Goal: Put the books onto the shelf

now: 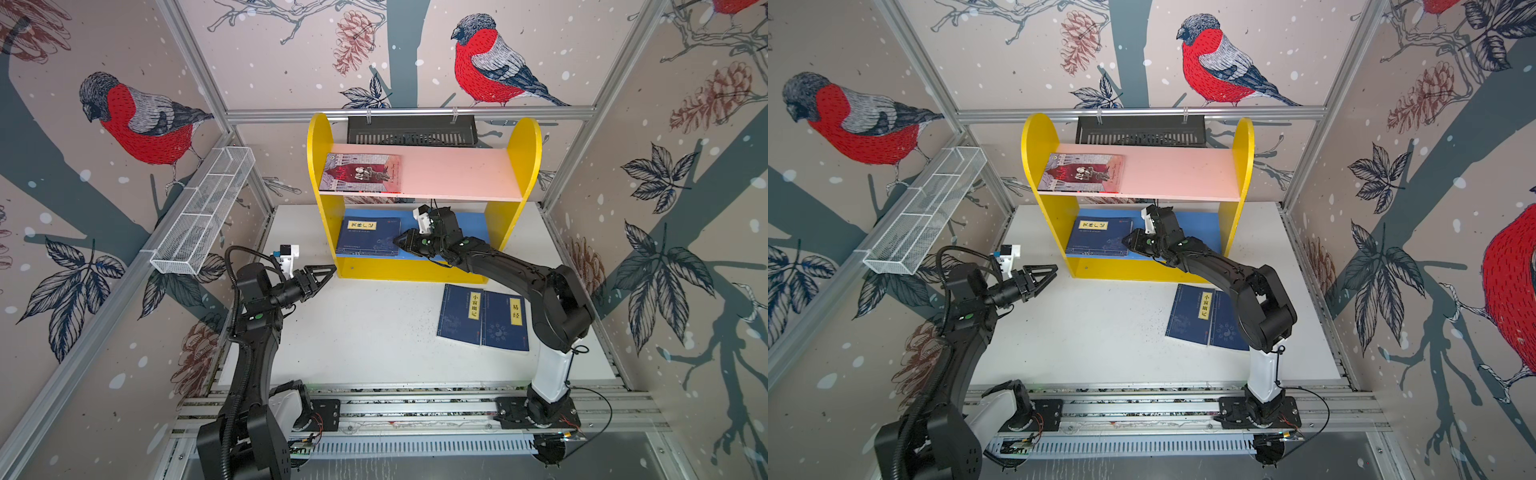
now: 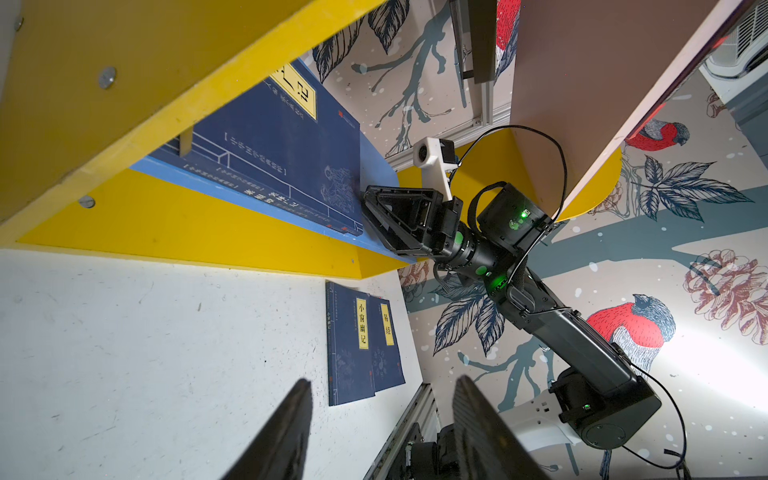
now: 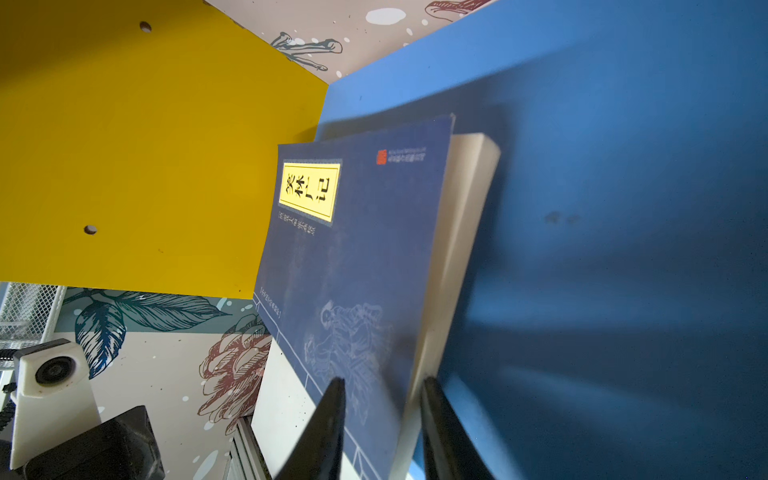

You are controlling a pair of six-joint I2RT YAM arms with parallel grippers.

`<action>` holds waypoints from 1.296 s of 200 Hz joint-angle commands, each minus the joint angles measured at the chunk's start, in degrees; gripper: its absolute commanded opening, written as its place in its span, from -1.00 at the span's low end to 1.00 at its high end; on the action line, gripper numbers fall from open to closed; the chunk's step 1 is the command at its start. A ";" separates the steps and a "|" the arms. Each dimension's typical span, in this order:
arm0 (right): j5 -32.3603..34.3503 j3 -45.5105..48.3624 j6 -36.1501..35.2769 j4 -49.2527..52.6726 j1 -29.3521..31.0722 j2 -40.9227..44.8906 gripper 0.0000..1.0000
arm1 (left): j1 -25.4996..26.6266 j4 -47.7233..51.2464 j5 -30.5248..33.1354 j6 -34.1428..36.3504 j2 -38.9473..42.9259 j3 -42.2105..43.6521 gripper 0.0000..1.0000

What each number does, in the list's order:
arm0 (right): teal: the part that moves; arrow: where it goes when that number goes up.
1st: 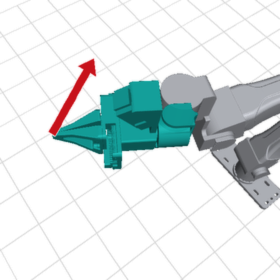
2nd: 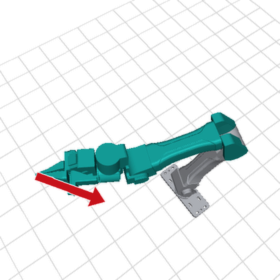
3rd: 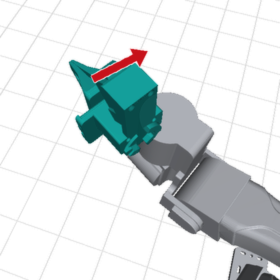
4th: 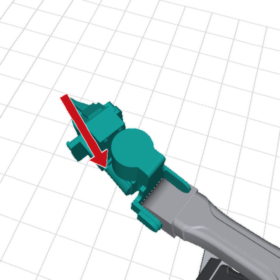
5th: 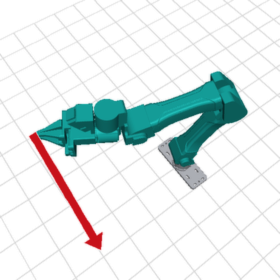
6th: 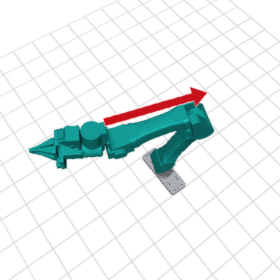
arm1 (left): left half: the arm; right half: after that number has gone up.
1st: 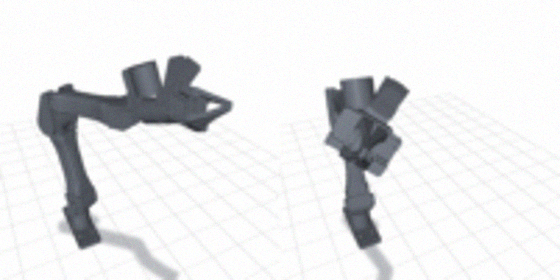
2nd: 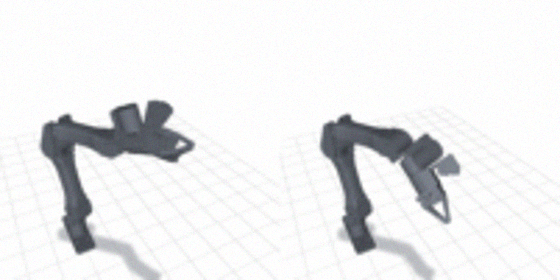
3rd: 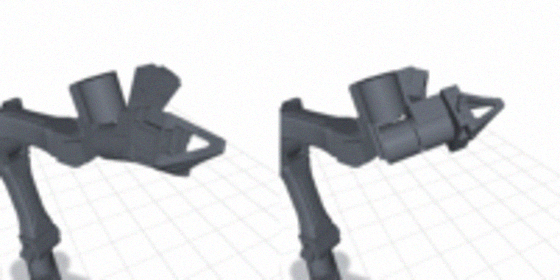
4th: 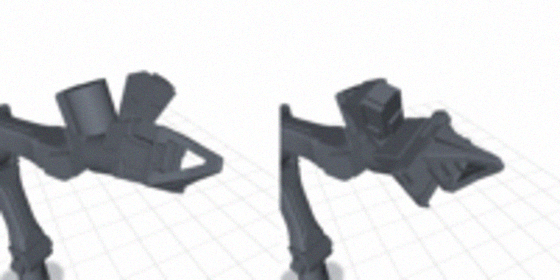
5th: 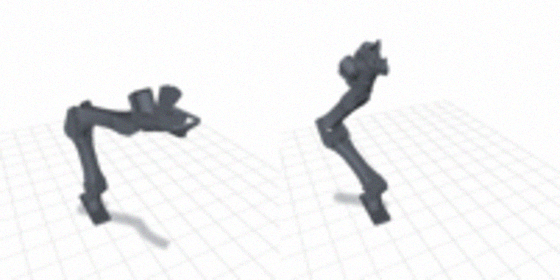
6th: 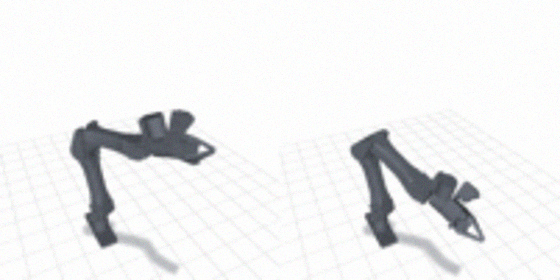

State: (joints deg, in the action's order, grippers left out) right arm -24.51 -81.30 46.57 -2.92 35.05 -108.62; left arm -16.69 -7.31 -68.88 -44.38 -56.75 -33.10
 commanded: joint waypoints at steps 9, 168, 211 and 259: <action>-1.20 -0.57 0.46 -2.36 0.08 -0.36 -0.35 | -0.10 0.84 -0.64 1.48 -0.03 -0.93 0.11; -1.39 -2.37 0.41 -2.18 -0.07 -1.86 -0.41 | -0.10 2.43 -0.19 3.37 0.27 -1.09 0.11; -1.73 -2.55 0.72 -2.53 0.10 -2.17 -0.43 | -0.10 2.68 -0.33 3.36 0.42 -1.09 0.11; -1.33 -2.55 0.54 -2.14 -0.06 -2.12 -0.42 | -0.10 2.74 -0.34 3.38 0.59 -1.08 0.11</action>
State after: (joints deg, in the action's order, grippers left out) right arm -25.36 -83.35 46.78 -3.51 35.05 -110.67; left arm -16.69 -3.95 -68.75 -41.95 -56.40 -33.78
